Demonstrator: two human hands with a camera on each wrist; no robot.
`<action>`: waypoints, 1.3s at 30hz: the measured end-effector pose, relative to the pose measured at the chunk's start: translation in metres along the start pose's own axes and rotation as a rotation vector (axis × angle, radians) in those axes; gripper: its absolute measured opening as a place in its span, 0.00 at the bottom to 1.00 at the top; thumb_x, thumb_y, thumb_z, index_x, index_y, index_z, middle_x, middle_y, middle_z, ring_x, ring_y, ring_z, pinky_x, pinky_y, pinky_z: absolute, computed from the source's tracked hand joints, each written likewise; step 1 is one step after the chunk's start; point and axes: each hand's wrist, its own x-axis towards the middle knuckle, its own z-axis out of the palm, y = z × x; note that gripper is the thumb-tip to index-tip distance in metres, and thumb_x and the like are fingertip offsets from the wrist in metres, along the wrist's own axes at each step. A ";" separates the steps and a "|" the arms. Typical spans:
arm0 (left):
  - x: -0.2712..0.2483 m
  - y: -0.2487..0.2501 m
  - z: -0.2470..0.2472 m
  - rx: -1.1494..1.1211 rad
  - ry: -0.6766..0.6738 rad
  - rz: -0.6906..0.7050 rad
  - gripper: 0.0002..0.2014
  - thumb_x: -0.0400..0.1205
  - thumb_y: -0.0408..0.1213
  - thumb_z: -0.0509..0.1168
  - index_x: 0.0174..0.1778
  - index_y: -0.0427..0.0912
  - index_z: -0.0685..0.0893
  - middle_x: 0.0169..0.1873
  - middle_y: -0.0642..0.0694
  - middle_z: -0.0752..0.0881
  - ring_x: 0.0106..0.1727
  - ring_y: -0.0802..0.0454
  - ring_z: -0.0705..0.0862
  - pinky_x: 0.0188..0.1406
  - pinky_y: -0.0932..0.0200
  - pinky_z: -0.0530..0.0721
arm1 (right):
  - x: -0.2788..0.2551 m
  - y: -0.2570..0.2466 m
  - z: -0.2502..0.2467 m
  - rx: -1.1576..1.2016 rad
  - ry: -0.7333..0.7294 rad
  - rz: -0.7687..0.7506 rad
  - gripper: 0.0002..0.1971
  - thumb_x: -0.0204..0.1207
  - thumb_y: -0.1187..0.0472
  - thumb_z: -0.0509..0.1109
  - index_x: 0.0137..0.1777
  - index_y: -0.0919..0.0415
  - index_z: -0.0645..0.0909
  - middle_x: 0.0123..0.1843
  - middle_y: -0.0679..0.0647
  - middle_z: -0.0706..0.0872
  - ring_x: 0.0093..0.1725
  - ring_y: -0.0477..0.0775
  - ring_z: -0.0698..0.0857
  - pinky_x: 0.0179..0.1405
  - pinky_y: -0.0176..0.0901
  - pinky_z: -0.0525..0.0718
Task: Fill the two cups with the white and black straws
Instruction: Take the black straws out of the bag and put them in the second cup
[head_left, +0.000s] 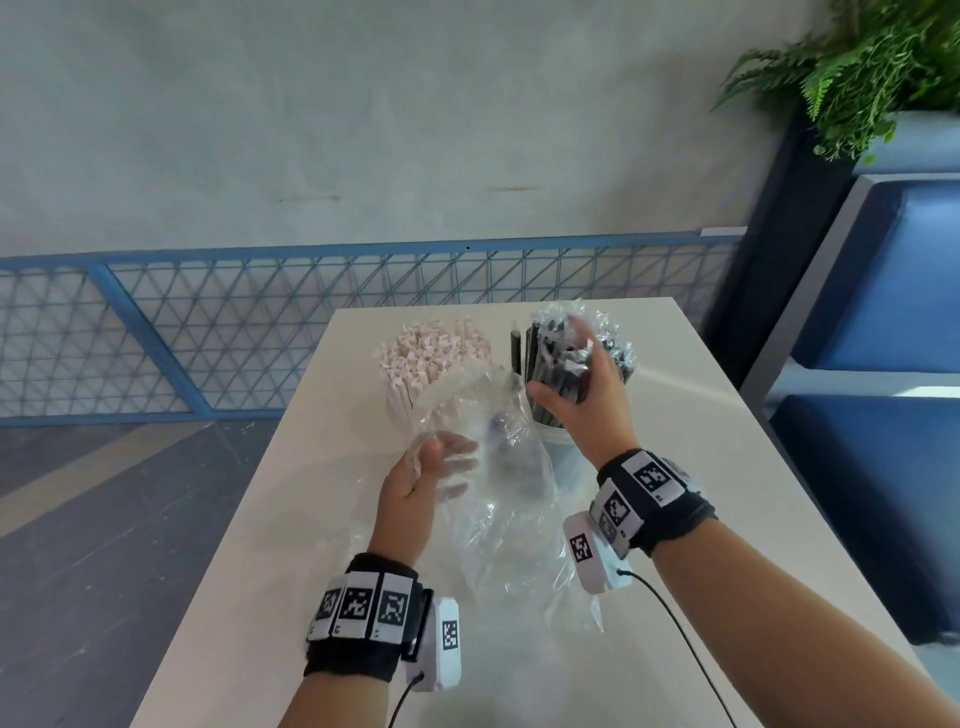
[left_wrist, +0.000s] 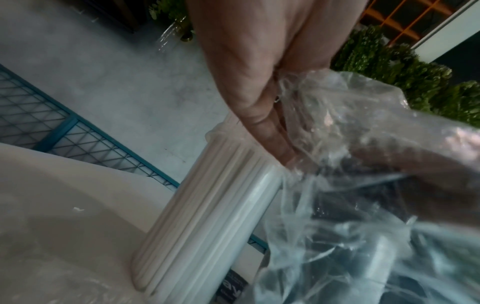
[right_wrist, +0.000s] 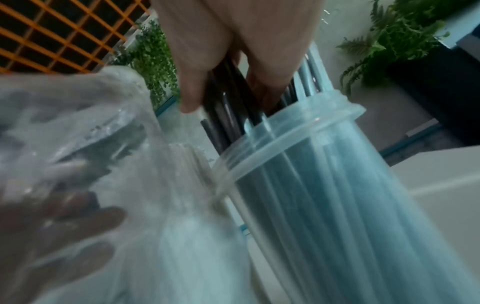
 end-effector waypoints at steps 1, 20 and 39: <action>-0.001 0.004 -0.001 -0.023 0.018 0.015 0.20 0.84 0.46 0.50 0.54 0.33 0.80 0.54 0.39 0.88 0.53 0.43 0.88 0.43 0.58 0.86 | -0.006 0.003 -0.002 0.037 0.024 -0.059 0.45 0.65 0.54 0.79 0.79 0.51 0.58 0.75 0.54 0.69 0.73 0.49 0.71 0.72 0.42 0.70; -0.013 -0.002 0.000 0.171 0.620 0.130 0.32 0.78 0.48 0.66 0.73 0.39 0.63 0.69 0.38 0.71 0.65 0.49 0.76 0.55 0.67 0.79 | -0.096 0.061 -0.024 0.033 -0.427 0.157 0.14 0.73 0.57 0.73 0.49 0.37 0.74 0.43 0.43 0.86 0.43 0.43 0.84 0.44 0.30 0.79; -0.033 -0.040 -0.037 0.583 0.394 -0.112 0.18 0.83 0.41 0.61 0.29 0.41 0.65 0.23 0.46 0.68 0.27 0.47 0.66 0.29 0.54 0.66 | -0.077 0.096 -0.041 -0.166 -0.230 0.430 0.15 0.74 0.53 0.72 0.50 0.65 0.79 0.36 0.53 0.81 0.27 0.52 0.80 0.35 0.41 0.79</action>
